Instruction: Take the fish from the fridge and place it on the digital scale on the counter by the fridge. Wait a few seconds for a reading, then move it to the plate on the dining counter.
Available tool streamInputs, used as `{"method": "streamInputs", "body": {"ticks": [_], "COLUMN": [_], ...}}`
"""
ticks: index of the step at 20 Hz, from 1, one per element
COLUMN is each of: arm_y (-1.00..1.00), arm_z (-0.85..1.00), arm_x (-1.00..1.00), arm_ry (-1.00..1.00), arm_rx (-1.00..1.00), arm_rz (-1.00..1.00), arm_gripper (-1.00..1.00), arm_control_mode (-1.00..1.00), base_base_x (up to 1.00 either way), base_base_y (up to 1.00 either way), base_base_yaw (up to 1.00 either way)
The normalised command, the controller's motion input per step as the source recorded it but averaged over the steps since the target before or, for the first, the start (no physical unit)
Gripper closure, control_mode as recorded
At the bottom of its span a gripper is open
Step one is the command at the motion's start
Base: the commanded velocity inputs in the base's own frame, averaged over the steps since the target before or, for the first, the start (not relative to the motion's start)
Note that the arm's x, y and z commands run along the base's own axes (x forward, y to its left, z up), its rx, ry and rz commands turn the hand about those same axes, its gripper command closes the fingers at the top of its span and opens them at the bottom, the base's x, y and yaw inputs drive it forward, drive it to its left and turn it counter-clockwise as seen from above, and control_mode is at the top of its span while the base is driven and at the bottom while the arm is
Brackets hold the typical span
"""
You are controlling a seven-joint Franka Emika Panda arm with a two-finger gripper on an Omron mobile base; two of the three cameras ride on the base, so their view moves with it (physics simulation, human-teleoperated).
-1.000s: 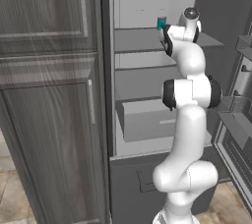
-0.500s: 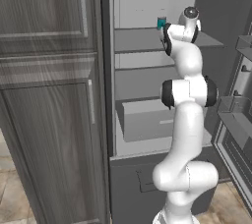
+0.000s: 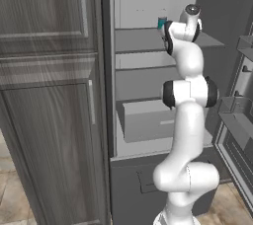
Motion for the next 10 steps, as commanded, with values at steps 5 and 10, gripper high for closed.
{"method": "streamInputs", "body": {"ticks": [5, 10], "arm_y": [0.38, 0.50], "arm_z": [-0.27, -0.21], "arm_x": [-0.78, -1.00], "arm_ry": [-0.01, -0.07], "arm_rx": [0.00, 0.00], "arm_rz": [0.00, 0.00], "arm_gripper": [1.00, 1.00], "arm_control_mode": [-1.00, -1.00], "base_base_x": [0.00, 0.00], "base_base_y": [0.00, 0.00], "base_base_yaw": [0.00, 0.00]}}
